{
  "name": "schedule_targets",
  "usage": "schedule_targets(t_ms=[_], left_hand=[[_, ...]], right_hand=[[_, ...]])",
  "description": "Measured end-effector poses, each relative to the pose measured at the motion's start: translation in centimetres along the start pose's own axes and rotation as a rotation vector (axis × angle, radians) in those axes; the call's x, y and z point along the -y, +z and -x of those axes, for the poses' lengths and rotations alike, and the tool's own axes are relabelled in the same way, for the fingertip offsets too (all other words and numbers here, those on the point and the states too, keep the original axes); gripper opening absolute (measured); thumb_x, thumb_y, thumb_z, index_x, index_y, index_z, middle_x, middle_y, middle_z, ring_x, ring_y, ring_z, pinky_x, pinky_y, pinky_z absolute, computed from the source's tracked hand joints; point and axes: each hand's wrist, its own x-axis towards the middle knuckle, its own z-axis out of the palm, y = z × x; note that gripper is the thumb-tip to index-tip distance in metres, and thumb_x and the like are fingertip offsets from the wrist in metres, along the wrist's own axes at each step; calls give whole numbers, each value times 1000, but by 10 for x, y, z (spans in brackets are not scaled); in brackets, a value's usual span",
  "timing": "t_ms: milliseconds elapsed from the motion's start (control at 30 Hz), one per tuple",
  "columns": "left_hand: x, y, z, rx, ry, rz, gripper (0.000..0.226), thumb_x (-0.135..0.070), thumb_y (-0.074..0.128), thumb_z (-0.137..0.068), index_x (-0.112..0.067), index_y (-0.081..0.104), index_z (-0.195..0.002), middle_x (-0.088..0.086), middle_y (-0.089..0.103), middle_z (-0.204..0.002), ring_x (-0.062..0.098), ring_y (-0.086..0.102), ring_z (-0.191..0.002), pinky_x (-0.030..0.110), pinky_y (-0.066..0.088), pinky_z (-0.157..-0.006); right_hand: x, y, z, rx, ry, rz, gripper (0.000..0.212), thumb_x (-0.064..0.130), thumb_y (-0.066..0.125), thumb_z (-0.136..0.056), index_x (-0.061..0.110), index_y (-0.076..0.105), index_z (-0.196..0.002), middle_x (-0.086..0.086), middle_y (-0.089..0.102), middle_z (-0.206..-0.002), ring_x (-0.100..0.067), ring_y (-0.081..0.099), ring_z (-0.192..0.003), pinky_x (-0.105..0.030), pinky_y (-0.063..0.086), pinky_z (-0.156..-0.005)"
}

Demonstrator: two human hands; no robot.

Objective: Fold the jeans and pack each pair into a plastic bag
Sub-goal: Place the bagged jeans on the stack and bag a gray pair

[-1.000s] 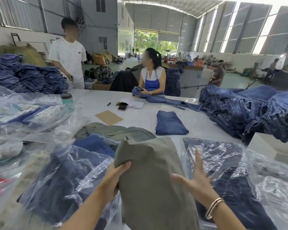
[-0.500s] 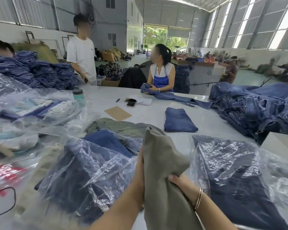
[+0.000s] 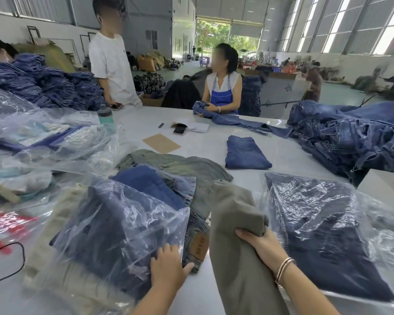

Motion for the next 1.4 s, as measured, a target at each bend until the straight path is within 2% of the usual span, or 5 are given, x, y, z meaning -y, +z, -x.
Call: schedule_targets(t_ms=[233,733,1133,1267,1400], left_hand=[[9,8,-7,-18,79,-215,32,-33,44,-96,-18,49,-124,3,51,-126,19,54,-114,35,38,-94],[22,-82,6,-208,233,1243,26,-6,57,-93,-29,68,-97,-19,72,-81,-3,64,-73,8,49,-66],[-30,-109,34,-273,801,494,23,-29,52,-94,-22,72,-102,-3,70,-94,18,58,-89,33,43,-83],[-51,-106,61,-390,990,234,30,-37,46,-86,-27,73,-97,-13,71,-87,11,63,-84,23,50,-79],[-48,-100,64,-535,998,470,31,-32,57,-85,-31,67,-115,-12,61,-127,7,54,-119,34,32,-110]], right_hand=[[-22,2,14,-40,-34,268,53,33,86,-64,22,58,-107,5,67,-107,-15,61,-102,-33,46,-89],[-26,29,27,56,-90,480,60,44,83,-65,23,50,-111,4,67,-108,-17,62,-104,-27,47,-79],[-35,66,34,214,-363,1197,56,50,55,-75,14,56,-117,-5,66,-110,-19,62,-101,-30,44,-81],[-25,61,40,88,-333,780,26,32,75,-50,9,62,-51,-2,64,-53,2,53,-35,-10,38,-43],[-41,45,24,21,-256,621,26,8,57,-88,7,66,-113,-9,65,-117,-14,66,-98,-23,48,-89]])
